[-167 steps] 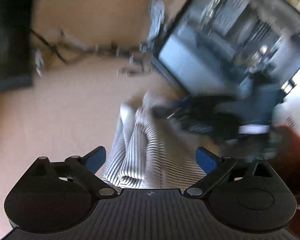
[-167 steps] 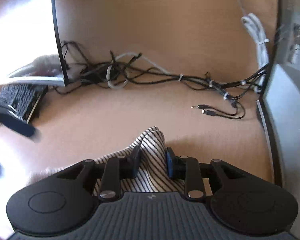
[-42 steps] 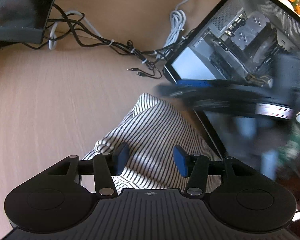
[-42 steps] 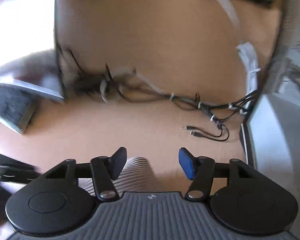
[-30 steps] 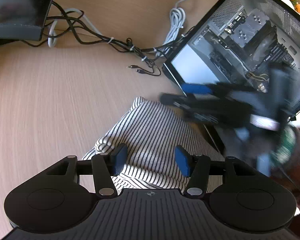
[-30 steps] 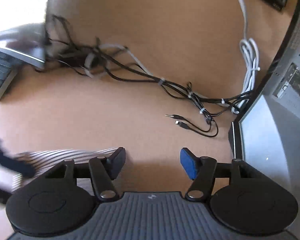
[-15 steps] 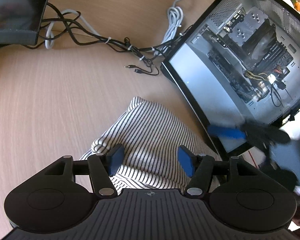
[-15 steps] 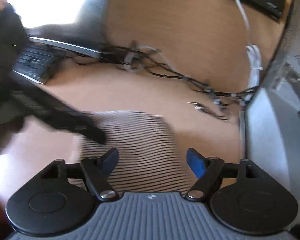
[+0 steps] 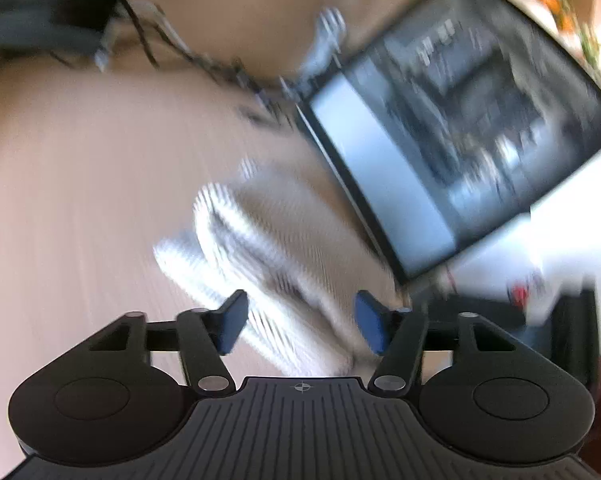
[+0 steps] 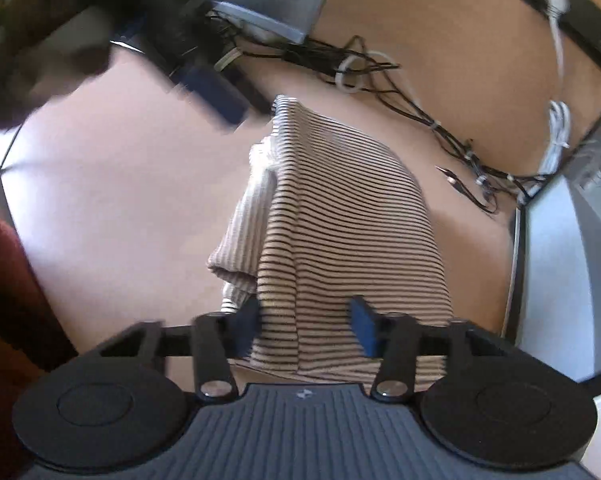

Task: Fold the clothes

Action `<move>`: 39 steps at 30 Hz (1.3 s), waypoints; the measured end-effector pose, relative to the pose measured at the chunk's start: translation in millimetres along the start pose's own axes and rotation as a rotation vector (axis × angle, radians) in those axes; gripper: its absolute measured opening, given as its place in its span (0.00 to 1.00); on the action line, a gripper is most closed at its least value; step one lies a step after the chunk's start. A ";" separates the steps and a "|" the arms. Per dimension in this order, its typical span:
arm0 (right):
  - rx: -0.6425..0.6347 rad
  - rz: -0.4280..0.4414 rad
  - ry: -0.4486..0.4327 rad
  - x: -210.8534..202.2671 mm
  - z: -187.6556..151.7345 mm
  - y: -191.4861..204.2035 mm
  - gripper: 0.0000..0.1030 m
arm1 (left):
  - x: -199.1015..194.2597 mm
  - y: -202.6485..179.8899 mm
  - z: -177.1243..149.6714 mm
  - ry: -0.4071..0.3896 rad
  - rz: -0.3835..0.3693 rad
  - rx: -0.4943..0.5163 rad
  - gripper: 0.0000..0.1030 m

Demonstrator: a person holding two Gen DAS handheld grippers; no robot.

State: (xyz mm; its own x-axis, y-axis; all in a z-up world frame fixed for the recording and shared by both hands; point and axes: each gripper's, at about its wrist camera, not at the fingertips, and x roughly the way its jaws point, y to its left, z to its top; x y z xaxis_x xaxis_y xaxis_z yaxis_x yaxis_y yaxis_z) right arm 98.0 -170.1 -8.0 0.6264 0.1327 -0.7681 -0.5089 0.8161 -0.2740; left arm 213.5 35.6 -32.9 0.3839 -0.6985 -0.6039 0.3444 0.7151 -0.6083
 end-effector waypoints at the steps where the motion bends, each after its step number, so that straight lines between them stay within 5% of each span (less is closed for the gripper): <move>1: 0.008 -0.018 -0.003 -2.0 -0.3 -1.9 0.13 | 6.3 -3.2 -3.5 0.026 -0.010 0.021 0.51; 4: 0.069 -0.065 -0.050 -12.3 5.4 -14.3 0.09 | 26.2 -16.0 -9.8 0.080 -0.065 0.084 0.49; 10: 0.296 0.056 -0.159 -45.0 28.4 -43.3 0.08 | 65.0 -39.5 -12.3 0.096 -0.132 0.157 0.53; 16: 0.291 0.125 -0.084 -23.9 23.4 -37.6 0.08 | 62.5 -39.3 -22.1 0.137 -0.123 0.233 0.58; 20: 0.195 0.132 -0.029 -9.2 13.6 -14.0 0.08 | 30.0 -19.1 -26.7 0.123 -0.092 0.189 0.65; 28: 0.062 0.144 0.022 12.0 1.6 25.7 0.09 | -32.7 -27.1 20.2 -0.132 -0.111 0.134 0.65; 31: 0.046 0.132 0.023 8.6 -1.4 29.5 0.09 | -21.3 -33.2 42.1 -0.191 -0.102 0.112 0.66; 37: 0.007 0.092 0.023 -4.0 -4.2 32.4 0.09 | 33.7 -0.4 33.5 -0.039 0.033 0.019 0.54; 39: 0.057 0.091 0.007 -14.1 -0.1 22.6 0.24 | 36.1 8.1 25.1 -0.039 0.025 0.010 0.53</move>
State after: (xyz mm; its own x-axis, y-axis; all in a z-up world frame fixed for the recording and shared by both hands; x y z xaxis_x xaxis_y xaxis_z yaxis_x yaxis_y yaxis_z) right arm 77.6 -153.7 -3.4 0.5751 0.2039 -0.7923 -0.5290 0.8314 -0.1701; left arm 251.6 16.8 -46.7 0.4256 -0.6787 -0.5985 0.3423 0.7330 -0.5878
